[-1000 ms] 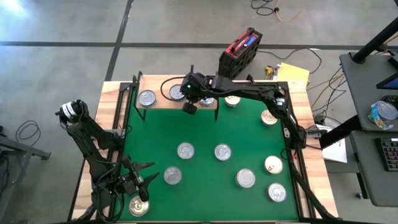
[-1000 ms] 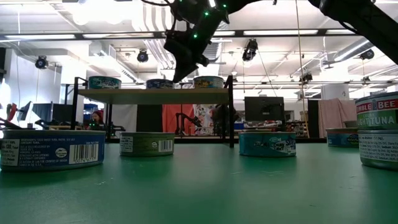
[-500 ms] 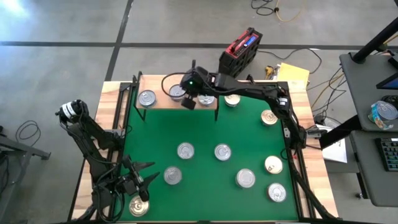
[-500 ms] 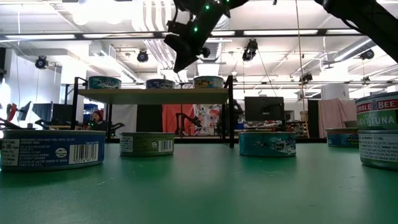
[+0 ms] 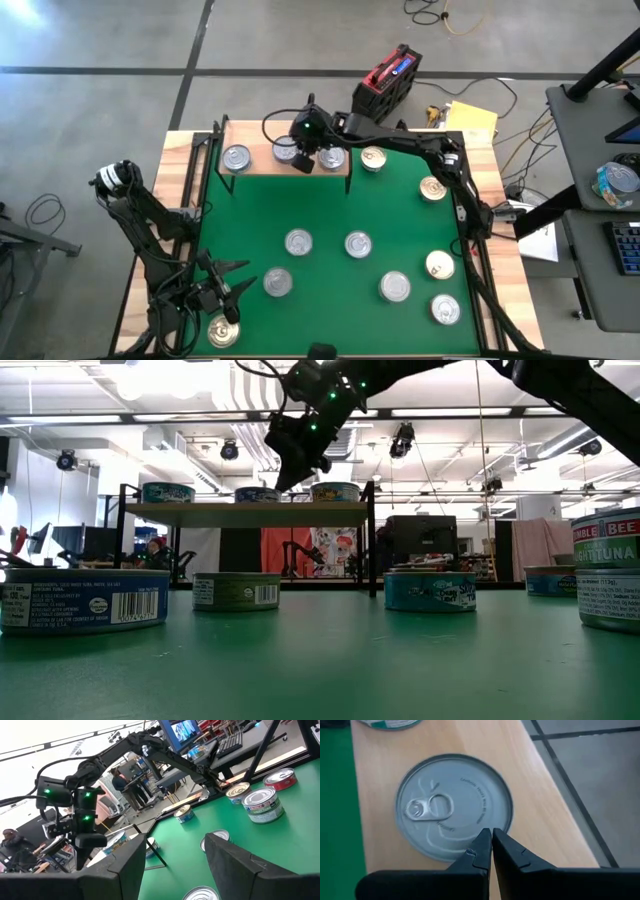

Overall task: Stack canned seafood by type on shelf
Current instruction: Put the middle left dark blue tuna can on the shelf

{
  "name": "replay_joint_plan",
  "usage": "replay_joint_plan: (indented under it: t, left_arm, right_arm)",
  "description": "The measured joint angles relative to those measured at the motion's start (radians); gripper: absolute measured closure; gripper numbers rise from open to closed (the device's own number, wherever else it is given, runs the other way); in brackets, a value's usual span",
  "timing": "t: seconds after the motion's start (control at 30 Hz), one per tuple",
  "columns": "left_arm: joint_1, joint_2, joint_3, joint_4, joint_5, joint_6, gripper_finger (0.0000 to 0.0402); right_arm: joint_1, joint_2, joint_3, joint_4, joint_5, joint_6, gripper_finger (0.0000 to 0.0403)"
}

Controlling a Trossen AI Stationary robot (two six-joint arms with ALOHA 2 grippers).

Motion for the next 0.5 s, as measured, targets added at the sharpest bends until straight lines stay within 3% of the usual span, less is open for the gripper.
replay_joint_plan:
  t: [0.5]
  left_arm:
    - [0.000, 0.000, 0.000, 0.000, 0.000, 0.000, 0.0214]
  right_arm:
    - [0.020, -0.002, 0.000, -0.060, -0.003, 0.183, 0.0394]
